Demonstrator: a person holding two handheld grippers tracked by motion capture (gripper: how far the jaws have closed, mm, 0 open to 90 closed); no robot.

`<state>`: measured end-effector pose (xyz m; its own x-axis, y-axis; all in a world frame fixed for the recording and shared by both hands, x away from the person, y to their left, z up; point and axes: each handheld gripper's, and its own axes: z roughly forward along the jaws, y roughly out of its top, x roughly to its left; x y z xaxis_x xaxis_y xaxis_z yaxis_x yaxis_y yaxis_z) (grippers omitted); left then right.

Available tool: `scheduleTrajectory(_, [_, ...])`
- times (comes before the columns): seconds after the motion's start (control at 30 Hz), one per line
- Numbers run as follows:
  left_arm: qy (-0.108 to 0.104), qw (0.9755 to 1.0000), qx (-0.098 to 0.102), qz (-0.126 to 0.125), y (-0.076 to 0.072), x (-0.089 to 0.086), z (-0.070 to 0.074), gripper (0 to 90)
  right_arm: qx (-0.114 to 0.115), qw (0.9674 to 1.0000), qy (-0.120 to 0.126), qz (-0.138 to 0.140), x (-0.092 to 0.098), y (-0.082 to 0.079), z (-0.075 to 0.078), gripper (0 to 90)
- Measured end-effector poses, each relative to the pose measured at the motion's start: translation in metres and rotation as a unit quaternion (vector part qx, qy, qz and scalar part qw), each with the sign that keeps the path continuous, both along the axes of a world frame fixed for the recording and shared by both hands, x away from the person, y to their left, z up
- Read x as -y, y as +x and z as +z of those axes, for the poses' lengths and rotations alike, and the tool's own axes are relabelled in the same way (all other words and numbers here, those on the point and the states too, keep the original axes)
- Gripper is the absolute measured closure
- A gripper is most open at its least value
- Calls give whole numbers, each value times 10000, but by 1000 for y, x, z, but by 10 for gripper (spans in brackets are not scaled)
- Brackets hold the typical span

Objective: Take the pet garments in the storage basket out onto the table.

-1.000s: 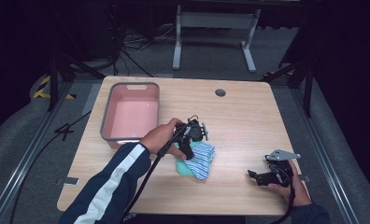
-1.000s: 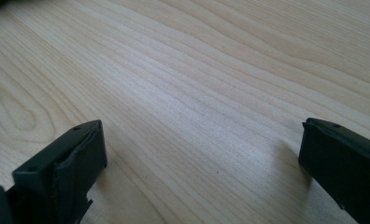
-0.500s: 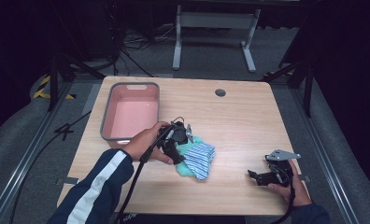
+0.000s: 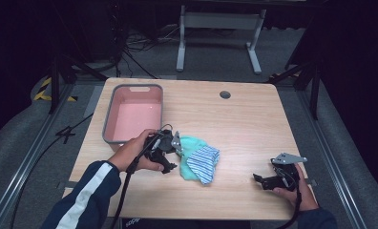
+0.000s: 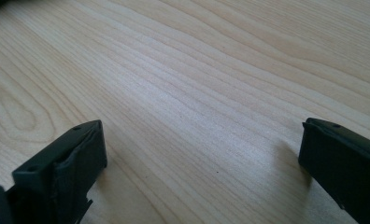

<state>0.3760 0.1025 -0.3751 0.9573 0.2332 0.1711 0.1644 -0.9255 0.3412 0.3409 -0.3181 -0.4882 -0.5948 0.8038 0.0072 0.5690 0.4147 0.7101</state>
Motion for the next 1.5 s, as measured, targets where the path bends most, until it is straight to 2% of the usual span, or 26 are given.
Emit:
scheduleTrajectory(0.13, [-58,10000,26,71,-5,-9,-2,263,1,10000,0,0,0,0,0,11])
scheduleTrajectory(0.2, [-28,9999,112,97,-8,-13,-4,261,0,10000,1,0,0,0,0,11])
scheduleTrajectory(0.27, [13,9999,88,105,-10,-18,-6,260,1,10000,0,0,0,0,0,11])
scheduleTrajectory(0.67, [-5,9992,236,321,-22,-48,-21,252,-1,10000,2,-15,0,0,0,11])
scheduleTrajectory(0.93, [-139,9986,292,409,-33,-70,-35,250,-2,10000,-3,-18,0,0,0,11])
scheduleTrajectory(1.17, [-270,9961,412,736,-39,-95,-50,236,0,10000,-7,-21,0,0,0,12])
scheduleTrajectory(1.23, [-307,9955,399,801,-40,-98,-52,236,3,10000,-8,-20,0,0,0,11])
scheduleTrajectory(1.43, [-459,9919,339,1137,-41,-123,-64,234,0,10000,-7,-21,0,0,0,12])
scheduleTrajectory(1.5, [-699,9900,245,1198,-40,-131,-67,235,-2,10000,-2,-23,0,0,0,12])
